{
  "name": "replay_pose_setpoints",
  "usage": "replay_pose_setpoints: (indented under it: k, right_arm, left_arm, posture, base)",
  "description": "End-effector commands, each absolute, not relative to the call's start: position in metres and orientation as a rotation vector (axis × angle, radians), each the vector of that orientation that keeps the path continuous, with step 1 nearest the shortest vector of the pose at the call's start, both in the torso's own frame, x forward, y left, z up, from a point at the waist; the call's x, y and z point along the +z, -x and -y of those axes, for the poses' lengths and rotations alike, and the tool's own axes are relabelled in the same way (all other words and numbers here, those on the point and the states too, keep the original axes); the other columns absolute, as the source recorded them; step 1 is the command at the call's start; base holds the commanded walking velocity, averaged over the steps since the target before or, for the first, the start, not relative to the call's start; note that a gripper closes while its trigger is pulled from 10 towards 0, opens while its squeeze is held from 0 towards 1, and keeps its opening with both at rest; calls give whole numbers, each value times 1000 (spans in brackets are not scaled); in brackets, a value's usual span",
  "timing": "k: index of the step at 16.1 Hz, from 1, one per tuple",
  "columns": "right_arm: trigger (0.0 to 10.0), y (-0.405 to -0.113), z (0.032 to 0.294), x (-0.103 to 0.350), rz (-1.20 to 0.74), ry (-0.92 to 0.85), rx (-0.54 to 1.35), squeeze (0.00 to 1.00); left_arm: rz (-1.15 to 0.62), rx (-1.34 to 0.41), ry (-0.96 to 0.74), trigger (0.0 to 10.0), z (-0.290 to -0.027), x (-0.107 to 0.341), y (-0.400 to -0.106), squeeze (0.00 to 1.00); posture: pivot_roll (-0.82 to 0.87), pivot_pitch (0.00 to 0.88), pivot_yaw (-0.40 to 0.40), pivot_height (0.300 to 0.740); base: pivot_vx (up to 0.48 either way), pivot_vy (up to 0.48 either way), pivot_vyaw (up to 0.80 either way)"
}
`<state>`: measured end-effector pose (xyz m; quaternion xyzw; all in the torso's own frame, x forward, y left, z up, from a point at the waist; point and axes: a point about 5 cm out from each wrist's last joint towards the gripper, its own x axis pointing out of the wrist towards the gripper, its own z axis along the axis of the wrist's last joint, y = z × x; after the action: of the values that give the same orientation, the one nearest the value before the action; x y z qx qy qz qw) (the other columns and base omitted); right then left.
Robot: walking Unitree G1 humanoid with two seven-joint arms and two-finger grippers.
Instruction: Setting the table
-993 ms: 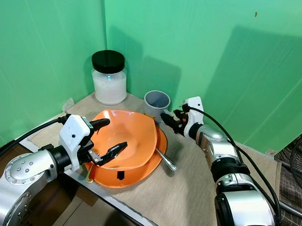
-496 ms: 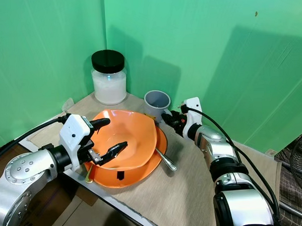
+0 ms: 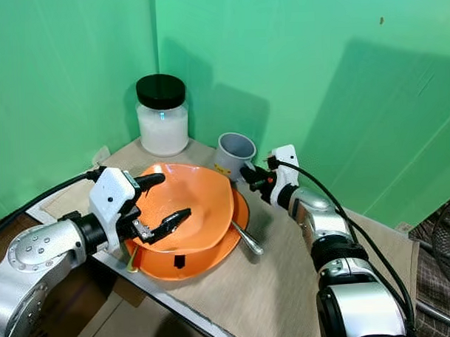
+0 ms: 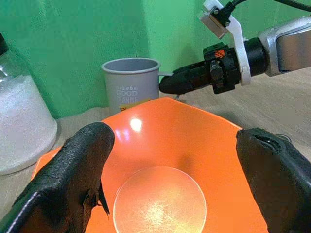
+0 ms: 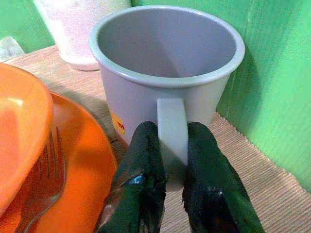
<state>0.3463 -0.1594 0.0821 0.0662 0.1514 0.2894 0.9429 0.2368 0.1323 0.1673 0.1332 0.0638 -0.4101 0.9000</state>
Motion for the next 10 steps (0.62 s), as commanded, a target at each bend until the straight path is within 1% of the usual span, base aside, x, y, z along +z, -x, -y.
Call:
replay_pose_setpoints:
  k: [1,4,6,8,10]
  right_arm:
    - [0,-348,165,88,-275,-132,587,0]
    - [0,-348,168,98,-210,-94,615,0]
    - [0,-350,175,127,-54,-70,613,0]
    - [0,-338,179,156,97,-69,641,0]
    - [0,-316,183,175,173,-76,669,0]
  left_arm:
    - [-126,-871,-279,10000,-128,167,-238,0]
    - [-115,-869,-281,10000,-127,168,-239,0]
    - [-108,-859,-283,10000,-128,169,-239,0]
    - [-103,-842,-286,10000,-130,170,-240,0]
    - [-79,-815,-269,10000,-130,173,-243,0]
  posture:
    - [45,0,-120,740]
    - [46,0,-119,740]
    - [46,0,-113,740]
    - [45,0,-105,740]
    - [39,0,-97,740]
  base:
    - [0,0,0]
    - [0,0,0]
    - [0,0,0]
    - [0,0,0]
    - [0,0,0]
